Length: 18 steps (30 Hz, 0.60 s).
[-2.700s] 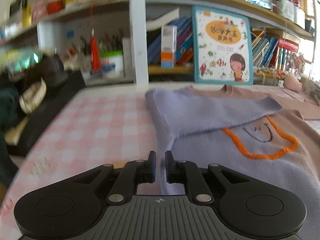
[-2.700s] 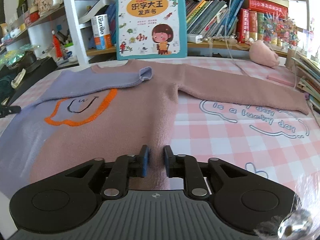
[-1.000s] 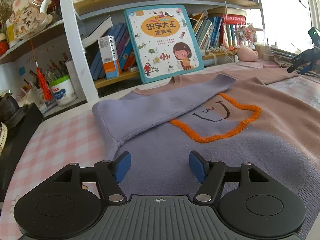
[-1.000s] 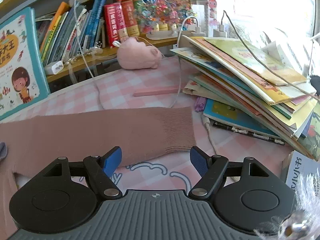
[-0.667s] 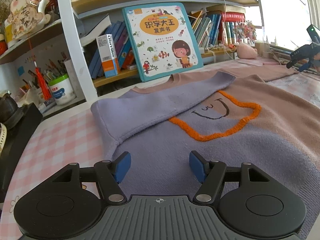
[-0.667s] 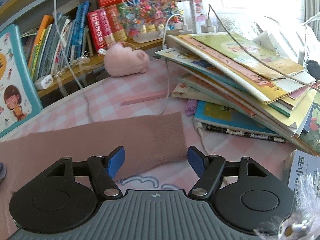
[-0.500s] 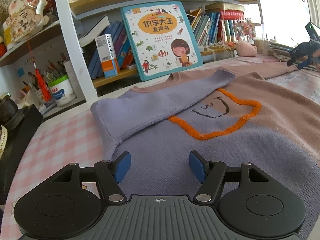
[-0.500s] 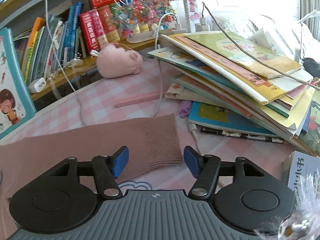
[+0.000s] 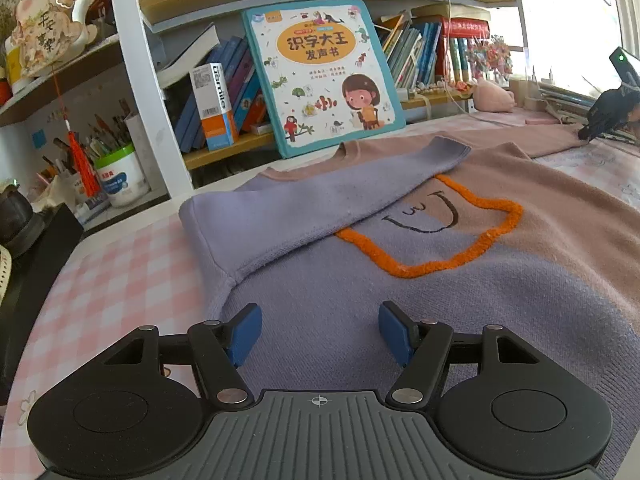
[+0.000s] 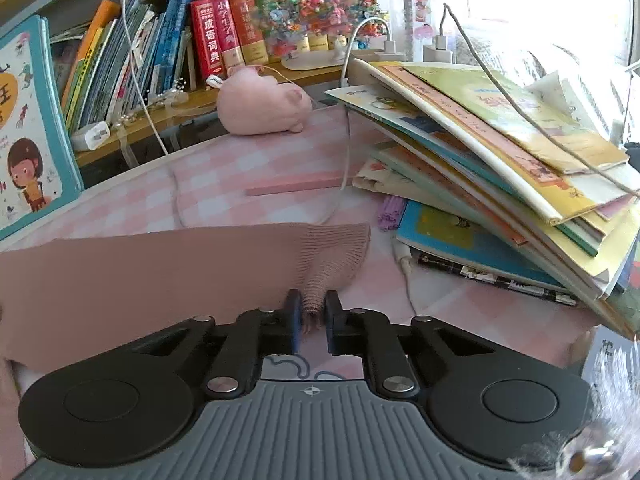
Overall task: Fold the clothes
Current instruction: 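Grasp the pink sleeve cuff with the right gripper and lift it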
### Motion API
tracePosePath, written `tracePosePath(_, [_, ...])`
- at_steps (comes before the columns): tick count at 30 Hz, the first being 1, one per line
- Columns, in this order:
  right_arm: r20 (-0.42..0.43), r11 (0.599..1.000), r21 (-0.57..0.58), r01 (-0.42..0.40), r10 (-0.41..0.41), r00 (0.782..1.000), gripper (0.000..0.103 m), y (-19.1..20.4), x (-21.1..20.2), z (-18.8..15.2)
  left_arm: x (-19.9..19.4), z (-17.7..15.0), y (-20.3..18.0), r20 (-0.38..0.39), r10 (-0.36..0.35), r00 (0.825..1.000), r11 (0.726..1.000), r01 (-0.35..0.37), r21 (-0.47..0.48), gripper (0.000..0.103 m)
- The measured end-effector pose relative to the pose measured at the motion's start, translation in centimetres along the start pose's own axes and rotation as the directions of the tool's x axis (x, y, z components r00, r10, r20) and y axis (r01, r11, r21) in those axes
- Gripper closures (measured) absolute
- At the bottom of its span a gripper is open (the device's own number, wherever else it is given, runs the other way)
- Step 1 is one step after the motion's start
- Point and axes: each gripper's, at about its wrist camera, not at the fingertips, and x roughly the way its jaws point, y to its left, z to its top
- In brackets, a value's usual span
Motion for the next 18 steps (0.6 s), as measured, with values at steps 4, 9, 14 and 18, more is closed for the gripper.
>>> tracePosePath(4, [0.064, 0.998, 0.004, -0.067, 0.066, 0.996, 0.093, 1.4, -2.8, 1.2, 0.0, 0.0, -0.3, 0.005, 0.013, 1.000, 1.000, -0.013, 0.020, 0.036])
tracePosePath(9, [0.178, 0.975, -0.042, -0.220, 0.224, 0.958, 0.093, 5.2, -8.3, 3.5, -0.1, 0.0, -0.4, 0.009, 0.014, 1.000, 1.000, -0.014, 0.026, 0.036])
tracePosePath(14, [0.229, 0.920, -0.165, -0.356, 0.387, 0.893, 0.093, 11.0, -12.6, 5.2, -0.1, 0.0, -0.3, 0.010, 0.013, 1.000, 1.000, -0.013, 0.025, 0.036])
tracePosePath(18, [0.229, 0.855, -0.258, -0.450, 0.506, 0.831, 0.093, 15.9, -14.6, 6.0, -0.1, 0.0, -0.2, 0.010, 0.011, 1.000, 1.000, -0.011, 0.021, 0.036])
